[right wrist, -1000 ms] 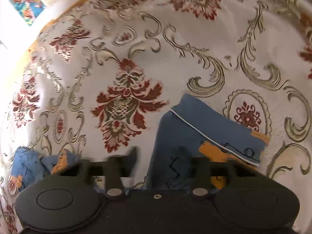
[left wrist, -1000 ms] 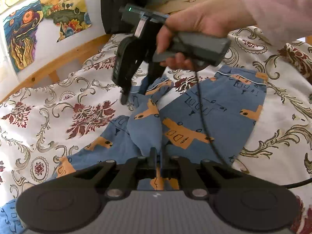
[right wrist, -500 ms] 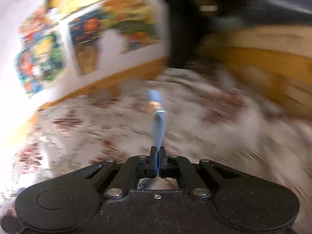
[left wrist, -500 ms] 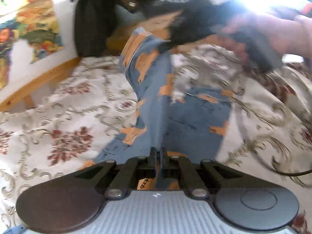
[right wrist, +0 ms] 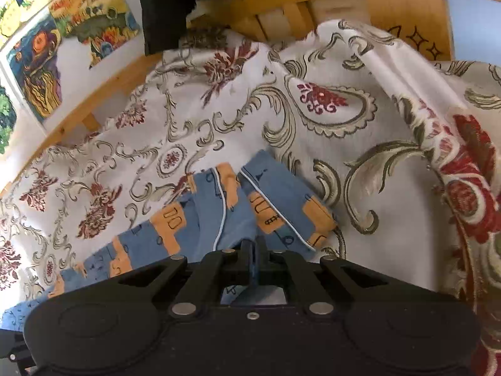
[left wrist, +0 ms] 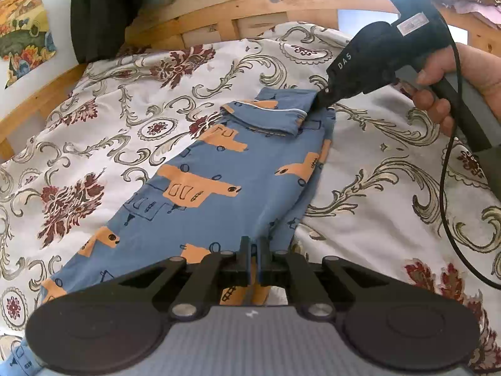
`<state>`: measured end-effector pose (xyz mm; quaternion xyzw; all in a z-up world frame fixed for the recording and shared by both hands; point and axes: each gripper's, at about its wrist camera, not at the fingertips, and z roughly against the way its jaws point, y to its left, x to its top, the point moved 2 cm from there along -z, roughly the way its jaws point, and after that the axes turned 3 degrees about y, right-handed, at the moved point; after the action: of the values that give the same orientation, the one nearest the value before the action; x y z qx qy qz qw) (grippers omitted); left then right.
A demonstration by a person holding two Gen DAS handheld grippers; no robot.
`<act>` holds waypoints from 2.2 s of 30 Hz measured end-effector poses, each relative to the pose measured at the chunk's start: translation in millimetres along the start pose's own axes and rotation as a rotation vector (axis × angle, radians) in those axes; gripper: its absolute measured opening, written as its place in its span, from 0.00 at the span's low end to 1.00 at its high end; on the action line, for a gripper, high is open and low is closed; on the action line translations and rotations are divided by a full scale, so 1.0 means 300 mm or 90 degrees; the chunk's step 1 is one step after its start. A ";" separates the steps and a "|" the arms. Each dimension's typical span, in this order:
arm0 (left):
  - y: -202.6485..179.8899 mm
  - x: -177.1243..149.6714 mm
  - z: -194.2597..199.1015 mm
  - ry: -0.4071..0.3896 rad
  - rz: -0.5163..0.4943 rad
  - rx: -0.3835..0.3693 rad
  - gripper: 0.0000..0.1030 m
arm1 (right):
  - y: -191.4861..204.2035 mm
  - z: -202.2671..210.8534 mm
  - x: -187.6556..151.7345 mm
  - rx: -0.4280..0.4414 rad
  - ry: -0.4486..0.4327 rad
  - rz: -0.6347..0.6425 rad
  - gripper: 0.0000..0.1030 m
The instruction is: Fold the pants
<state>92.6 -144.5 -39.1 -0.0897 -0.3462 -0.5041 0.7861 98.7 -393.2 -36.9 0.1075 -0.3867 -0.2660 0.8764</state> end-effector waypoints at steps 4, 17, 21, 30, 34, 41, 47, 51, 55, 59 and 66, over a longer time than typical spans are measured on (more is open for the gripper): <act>-0.015 -0.012 -0.001 0.013 -0.017 -0.020 0.04 | -0.023 0.013 -0.003 -0.008 0.002 -0.014 0.00; -0.015 -0.020 0.016 0.015 -0.002 -0.040 0.04 | -0.031 0.075 -0.019 -0.017 -0.017 -0.023 0.00; 0.007 -0.015 0.019 0.017 0.036 -0.073 0.18 | -0.034 0.039 -0.033 -0.051 0.032 -0.002 0.16; 0.156 0.225 -0.003 -0.049 0.175 -0.102 0.97 | 0.086 0.095 -0.072 -0.132 -0.083 0.183 0.95; 0.228 0.383 -0.108 -0.039 0.205 -0.103 0.98 | 0.182 0.086 -0.139 -0.191 -0.149 0.352 0.96; 0.258 0.520 -0.296 -0.020 0.251 -0.186 0.88 | 0.284 -0.003 -0.264 -0.232 -0.139 0.615 0.65; 0.229 0.531 -0.399 0.004 0.256 -0.210 0.80 | 0.284 -0.053 -0.286 -0.260 -0.112 0.682 0.49; 0.245 0.529 -0.437 0.003 0.303 -0.216 0.77 | 0.300 -0.055 -0.318 -0.248 -0.124 0.736 0.49; 0.282 0.527 -0.481 0.016 0.362 -0.211 0.61 | 0.311 -0.075 -0.330 -0.245 -0.112 0.763 0.38; 0.300 0.520 -0.524 0.046 0.412 -0.228 0.33 | 0.307 -0.099 -0.323 -0.250 -0.093 0.760 0.21; 0.299 0.548 -0.520 0.052 0.445 -0.256 0.15 | 0.282 -0.041 -0.260 -0.229 -0.115 0.652 0.09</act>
<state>281.6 -298.4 -32.2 -0.3334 -0.1578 -0.2675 0.8902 96.6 -280.0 -60.3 -0.2690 -0.4118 0.1244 0.8617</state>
